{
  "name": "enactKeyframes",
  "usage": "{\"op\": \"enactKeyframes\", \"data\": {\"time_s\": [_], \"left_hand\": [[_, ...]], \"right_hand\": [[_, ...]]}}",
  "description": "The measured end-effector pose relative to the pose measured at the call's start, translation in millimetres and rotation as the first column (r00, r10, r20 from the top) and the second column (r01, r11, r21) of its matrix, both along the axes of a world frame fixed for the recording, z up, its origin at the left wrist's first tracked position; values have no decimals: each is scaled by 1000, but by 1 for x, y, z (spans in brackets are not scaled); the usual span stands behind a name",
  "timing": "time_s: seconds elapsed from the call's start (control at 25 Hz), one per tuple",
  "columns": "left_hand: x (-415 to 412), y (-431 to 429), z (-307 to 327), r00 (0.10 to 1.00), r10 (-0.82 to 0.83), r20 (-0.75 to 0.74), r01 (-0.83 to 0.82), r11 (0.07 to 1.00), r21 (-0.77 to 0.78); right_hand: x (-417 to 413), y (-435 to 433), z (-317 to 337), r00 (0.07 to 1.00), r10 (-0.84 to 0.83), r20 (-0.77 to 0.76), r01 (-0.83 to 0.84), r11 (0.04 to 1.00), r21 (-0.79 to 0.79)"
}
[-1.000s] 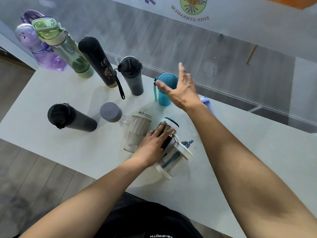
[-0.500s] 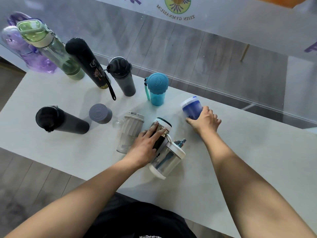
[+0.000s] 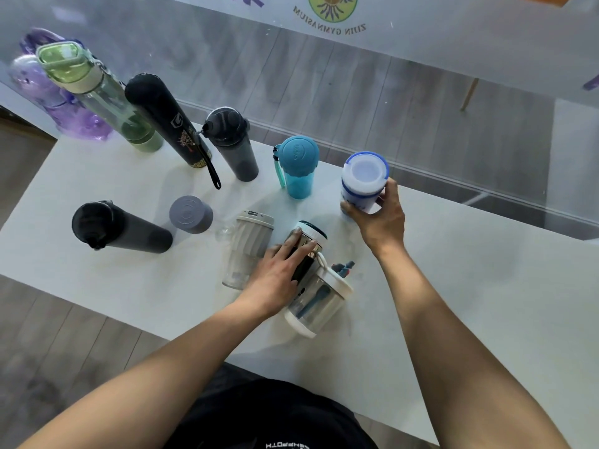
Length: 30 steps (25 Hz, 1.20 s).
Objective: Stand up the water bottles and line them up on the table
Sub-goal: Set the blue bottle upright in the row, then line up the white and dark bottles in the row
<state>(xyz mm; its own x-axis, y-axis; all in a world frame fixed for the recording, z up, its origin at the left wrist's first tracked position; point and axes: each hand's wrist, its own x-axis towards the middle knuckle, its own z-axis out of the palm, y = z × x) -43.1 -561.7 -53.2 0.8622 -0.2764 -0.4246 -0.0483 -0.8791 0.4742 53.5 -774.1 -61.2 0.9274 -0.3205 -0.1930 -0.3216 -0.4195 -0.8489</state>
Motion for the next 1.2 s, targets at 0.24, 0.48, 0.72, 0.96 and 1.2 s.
{"op": "enactKeyframes", "data": {"time_s": [0.24, 0.48, 0.72, 0.96, 1.2], "left_hand": [[-1, -2, -1, 999, 51, 8, -51, 998, -27], [-4, -2, -2, 997, 74, 17, -73, 997, -37], [-3, 4, -2, 998, 56, -4, -57, 997, -47], [-5, 10, -8, 999, 52, -7, -52, 997, -64], [-4, 16, -3, 1000, -5, 13, 6, 996, -89]], "right_hand": [[-4, 0, -1, 1000, 10, -15, -9, 998, 64], [-3, 2, 1, 1000, 16, -15, -15, 998, 59], [-4, 6, -3, 1000, -10, -20, 12, 998, 68], [-40, 10, -5, 965, -47, -258, 36, 998, -48], [-119, 43, -3, 760, 25, -649, -50, 999, -20]]}}
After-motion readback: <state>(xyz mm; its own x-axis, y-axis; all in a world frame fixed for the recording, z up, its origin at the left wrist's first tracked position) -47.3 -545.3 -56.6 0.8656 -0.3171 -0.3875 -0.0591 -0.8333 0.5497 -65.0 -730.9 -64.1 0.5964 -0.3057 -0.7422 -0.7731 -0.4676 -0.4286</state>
